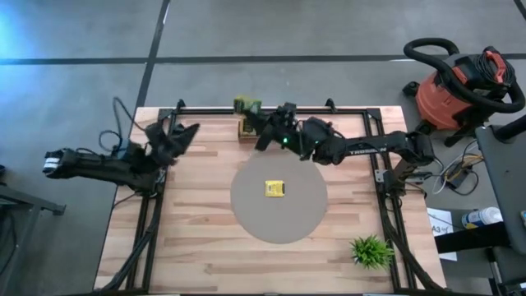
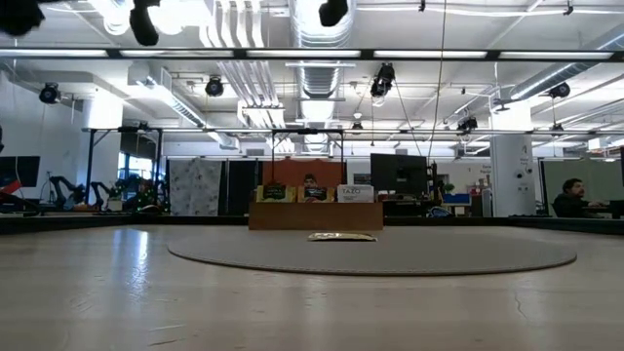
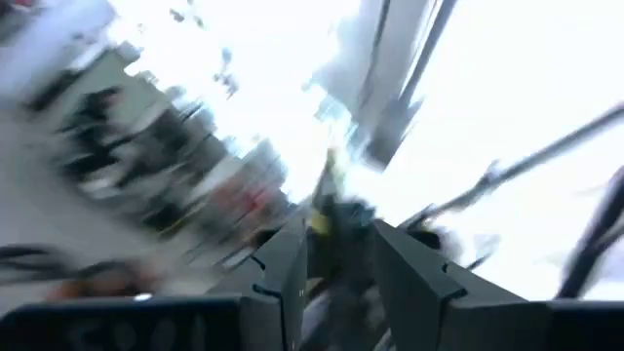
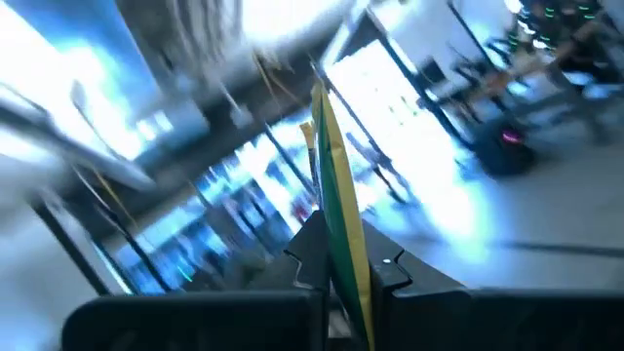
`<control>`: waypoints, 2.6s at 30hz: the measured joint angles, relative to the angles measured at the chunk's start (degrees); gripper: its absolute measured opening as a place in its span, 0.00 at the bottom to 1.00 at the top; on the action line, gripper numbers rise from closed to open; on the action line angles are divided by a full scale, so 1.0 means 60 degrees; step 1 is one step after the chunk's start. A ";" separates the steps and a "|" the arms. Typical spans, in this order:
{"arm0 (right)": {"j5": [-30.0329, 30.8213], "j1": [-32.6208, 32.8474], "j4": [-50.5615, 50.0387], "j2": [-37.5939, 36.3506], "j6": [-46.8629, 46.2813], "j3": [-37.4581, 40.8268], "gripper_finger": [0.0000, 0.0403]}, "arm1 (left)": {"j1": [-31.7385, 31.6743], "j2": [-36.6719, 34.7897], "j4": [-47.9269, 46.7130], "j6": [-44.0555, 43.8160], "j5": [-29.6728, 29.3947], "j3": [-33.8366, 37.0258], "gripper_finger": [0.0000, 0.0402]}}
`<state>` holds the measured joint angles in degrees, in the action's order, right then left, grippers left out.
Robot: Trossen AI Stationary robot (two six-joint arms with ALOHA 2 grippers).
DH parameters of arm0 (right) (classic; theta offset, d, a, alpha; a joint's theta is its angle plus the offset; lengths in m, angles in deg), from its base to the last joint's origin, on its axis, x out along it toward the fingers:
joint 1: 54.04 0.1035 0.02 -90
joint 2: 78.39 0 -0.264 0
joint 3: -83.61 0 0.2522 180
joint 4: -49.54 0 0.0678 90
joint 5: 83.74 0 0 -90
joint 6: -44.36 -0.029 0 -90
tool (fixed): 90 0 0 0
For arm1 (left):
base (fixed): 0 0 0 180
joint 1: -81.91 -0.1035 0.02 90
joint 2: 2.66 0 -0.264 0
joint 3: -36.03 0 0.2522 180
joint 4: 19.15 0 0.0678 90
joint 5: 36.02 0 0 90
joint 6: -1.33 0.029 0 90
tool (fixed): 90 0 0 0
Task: Pick & Place Tea
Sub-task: Put the left yellow tea bag into the left compartment of the wooden organizer
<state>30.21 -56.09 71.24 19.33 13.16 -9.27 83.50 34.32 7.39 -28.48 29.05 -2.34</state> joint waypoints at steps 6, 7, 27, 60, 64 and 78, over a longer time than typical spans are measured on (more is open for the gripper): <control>-0.0537 -0.0497 0.1451 0.0449 -0.1728 0.0228 0.03 | -0.0060 0.1475 0.4449 -0.0891 -0.0260 0.1446 0.28; -0.0537 -0.0509 0.1444 0.0618 -0.2043 0.0213 0.03 | -0.0080 0.1761 0.4548 -0.0880 -0.0257 0.1366 0.28; -0.0472 -0.0502 0.2159 0.1459 -0.3156 0.0031 0.03 | -0.1204 0.4141 0.4546 -0.0365 0.0779 -0.0532 0.28; -0.0774 -0.0444 0.1883 0.1481 -0.2987 0.0049 0.06 | -0.1549 0.4630 0.4384 -0.0299 0.0486 -0.1014 0.00; -0.0780 -0.0447 0.1873 0.1478 -0.2945 0.0049 0.16 | -0.1642 0.4630 0.4331 -0.0112 0.0463 -0.1010 0.00; -0.1939 -0.0551 -0.0992 0.0694 -0.1226 0.0122 0.53 | -0.2334 0.3983 0.3751 0.0974 0.0376 -0.1003 0.00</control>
<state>18.58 -59.40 65.29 23.49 5.81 -8.54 69.49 58.21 29.89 -22.63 31.31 -8.36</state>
